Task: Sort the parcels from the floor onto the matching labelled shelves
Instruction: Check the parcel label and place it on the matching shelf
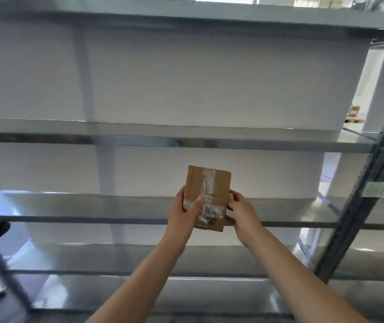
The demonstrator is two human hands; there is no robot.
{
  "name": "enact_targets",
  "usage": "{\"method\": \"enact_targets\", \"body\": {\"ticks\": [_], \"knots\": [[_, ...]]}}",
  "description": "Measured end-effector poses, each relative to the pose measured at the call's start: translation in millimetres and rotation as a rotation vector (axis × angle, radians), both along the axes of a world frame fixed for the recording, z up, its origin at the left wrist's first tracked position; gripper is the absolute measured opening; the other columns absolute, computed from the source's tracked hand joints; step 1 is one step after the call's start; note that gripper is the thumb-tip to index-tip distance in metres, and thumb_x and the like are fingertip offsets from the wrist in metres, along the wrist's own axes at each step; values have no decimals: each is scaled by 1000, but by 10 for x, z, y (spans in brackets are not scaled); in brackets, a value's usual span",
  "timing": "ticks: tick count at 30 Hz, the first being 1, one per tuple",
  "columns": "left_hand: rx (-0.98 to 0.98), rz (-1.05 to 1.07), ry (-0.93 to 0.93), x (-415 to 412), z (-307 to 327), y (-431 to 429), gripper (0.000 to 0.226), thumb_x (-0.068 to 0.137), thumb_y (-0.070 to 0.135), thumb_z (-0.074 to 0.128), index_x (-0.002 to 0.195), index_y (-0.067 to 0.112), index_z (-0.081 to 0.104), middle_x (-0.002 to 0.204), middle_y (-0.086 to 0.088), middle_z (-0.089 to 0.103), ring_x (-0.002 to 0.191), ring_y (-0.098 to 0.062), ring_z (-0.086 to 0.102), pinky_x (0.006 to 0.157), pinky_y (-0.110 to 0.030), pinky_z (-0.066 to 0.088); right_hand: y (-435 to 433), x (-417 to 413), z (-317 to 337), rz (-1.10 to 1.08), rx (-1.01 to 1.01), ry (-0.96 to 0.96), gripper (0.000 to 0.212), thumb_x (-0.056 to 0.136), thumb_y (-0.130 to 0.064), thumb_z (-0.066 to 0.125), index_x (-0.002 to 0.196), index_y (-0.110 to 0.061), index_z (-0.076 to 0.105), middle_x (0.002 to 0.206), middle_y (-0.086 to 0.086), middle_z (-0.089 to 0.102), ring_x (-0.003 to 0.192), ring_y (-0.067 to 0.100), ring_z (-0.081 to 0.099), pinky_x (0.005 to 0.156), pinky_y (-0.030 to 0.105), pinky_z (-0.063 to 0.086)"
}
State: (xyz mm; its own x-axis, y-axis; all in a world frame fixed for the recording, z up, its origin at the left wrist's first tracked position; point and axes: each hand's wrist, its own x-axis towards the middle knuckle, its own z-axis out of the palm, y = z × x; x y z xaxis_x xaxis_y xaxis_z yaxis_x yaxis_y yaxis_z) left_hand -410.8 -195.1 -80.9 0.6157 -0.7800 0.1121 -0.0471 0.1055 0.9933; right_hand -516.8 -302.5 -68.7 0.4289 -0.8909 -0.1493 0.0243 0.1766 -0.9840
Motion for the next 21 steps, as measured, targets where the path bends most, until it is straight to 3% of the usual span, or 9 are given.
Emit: {"method": "enact_targets", "body": {"ticks": [2,6,10,15,19,21], "knots": [[6,42,9,117,7,164,47,97,41,61,140,34,45,124,6,68,107,-12,70,85,-30,60,67,154,14,51,18,4,30,107,-26,46,132,-17,60,118,5,71,105,18,65,73,35,54],[8,149,27,361,76,514,42,97,42,60,136,32,49,118,8,69,101,-9,71,68,-18,58,231,400,49,324,77,72,44,99,-52,47,121,-18,65,118,4,73,110,19,67,77,35,60],[10,181,49,563,105,798,44,96,42,62,137,29,52,119,5,72,100,-11,73,71,-19,60,366,631,65,509,17,103,63,84,-69,45,122,-24,71,118,-4,75,117,13,63,102,43,52],[-8,177,50,715,106,1002,51,87,40,72,133,28,52,117,5,72,96,-7,74,75,-21,61,567,807,67,616,-49,29,62,90,-67,40,130,-28,66,125,-6,73,118,13,66,103,44,52],[-20,182,29,794,104,1052,67,76,48,77,134,26,52,118,6,72,98,-7,74,79,-27,62,631,869,-8,555,-97,-46,66,87,-68,48,132,-22,63,123,1,74,115,20,69,98,49,56],[-49,187,-5,814,125,1034,62,81,43,76,135,26,51,119,6,71,97,-4,73,78,-26,62,647,868,-61,505,-87,-113,63,89,-62,51,132,-18,63,124,6,73,114,23,70,97,48,57]]}}
